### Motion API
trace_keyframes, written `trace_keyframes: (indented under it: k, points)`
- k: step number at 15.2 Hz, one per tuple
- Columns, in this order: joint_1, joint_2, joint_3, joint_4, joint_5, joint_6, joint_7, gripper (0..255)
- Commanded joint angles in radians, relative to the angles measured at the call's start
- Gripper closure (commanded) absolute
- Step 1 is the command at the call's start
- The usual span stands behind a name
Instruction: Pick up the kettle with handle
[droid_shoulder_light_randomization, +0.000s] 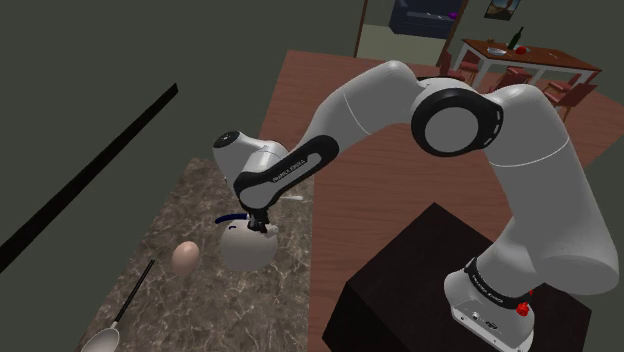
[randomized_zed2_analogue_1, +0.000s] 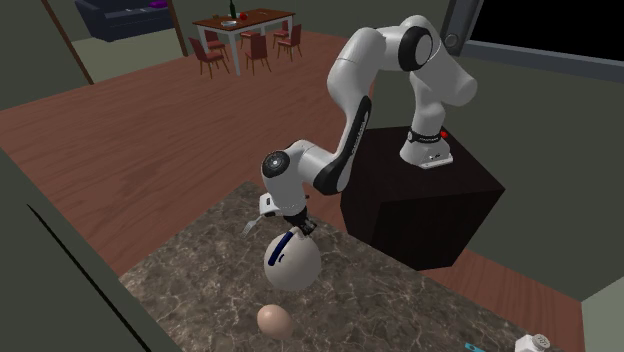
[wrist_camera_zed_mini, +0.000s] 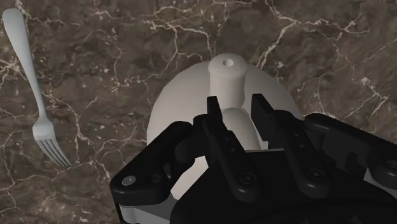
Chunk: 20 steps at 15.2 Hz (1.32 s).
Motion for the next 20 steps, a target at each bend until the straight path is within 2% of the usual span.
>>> trace_keyframes:
  k: [1,5,20]
  points:
    - [0.0,0.001,0.0,0.0,0.0,0.001,0.0,255]
    - [0.0,0.002,0.0,0.002,0.0,0.0,0.0,255]
    - [-0.017,-0.134,0.026,-0.013,0.032,-0.119,-0.019,255]
